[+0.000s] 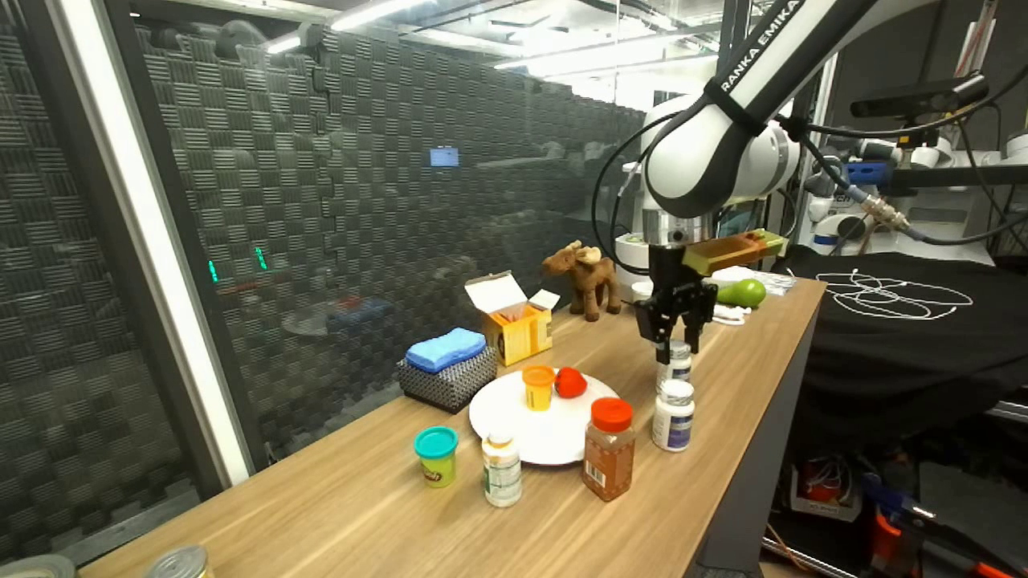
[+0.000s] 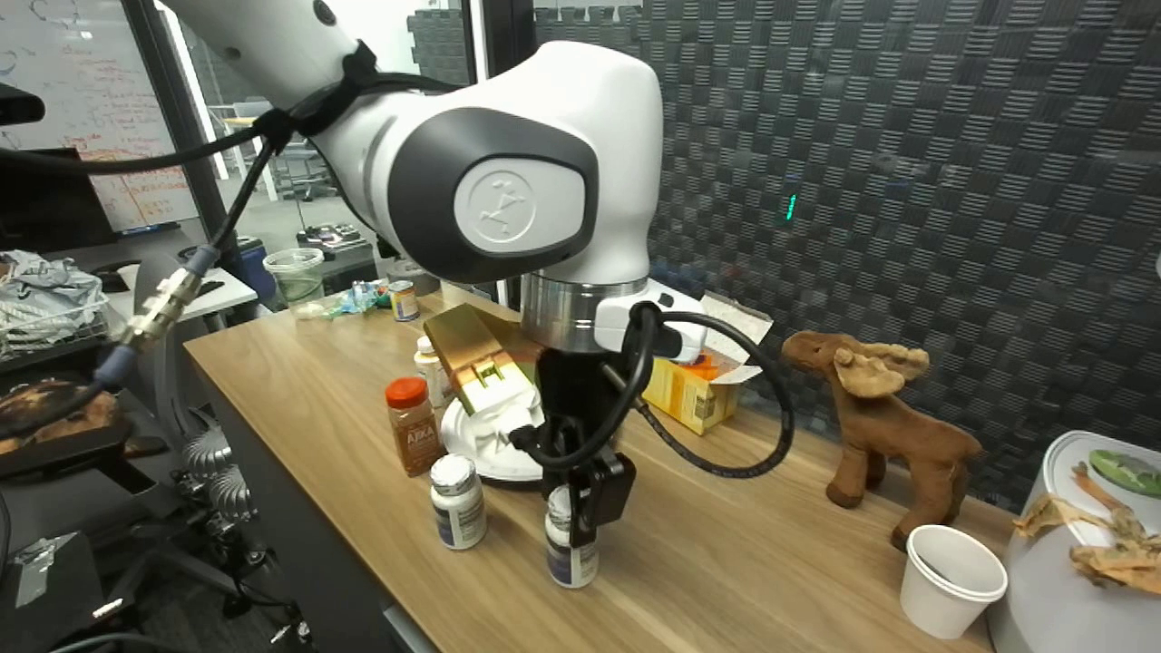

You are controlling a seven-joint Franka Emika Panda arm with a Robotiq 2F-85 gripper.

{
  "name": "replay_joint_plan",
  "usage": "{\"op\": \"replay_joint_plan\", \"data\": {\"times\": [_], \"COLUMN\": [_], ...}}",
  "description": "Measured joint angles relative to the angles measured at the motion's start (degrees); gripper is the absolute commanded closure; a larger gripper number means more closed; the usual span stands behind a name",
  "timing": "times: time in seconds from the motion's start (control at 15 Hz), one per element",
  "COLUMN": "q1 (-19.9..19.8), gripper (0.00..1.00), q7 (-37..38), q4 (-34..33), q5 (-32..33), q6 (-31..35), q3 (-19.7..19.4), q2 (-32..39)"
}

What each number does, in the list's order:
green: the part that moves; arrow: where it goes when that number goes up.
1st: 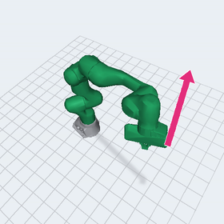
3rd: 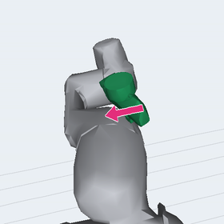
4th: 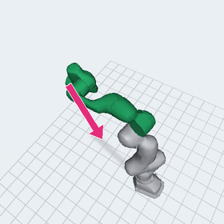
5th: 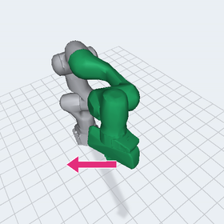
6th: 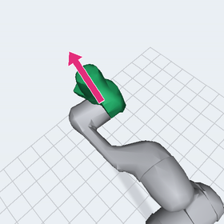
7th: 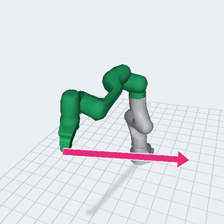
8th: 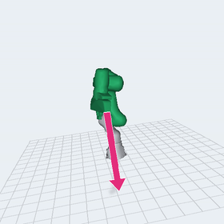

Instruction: Pick up all the objects surrounding the white plate and arrange them on the plate

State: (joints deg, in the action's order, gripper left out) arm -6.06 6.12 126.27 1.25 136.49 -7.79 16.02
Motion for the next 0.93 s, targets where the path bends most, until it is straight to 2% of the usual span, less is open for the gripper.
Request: {"op": "replay_joint_plan", "data": {"times": [0.13, 0.47, 0.93], "q1": [0.01, 0.56, 4.88], "gripper": [0.80, 0.80, 0.80], "q7": [0.05, 2.03, 6.35], "q4": [-0.24, -0.63, -0.84], "q5": [0.00, 2.35, 9.73], "q6": [-0.04, 0.00, -0.20], "q3": [0.00, -0.04, 1.38], "q2": [-0.02, -1.19, -6.98]}}
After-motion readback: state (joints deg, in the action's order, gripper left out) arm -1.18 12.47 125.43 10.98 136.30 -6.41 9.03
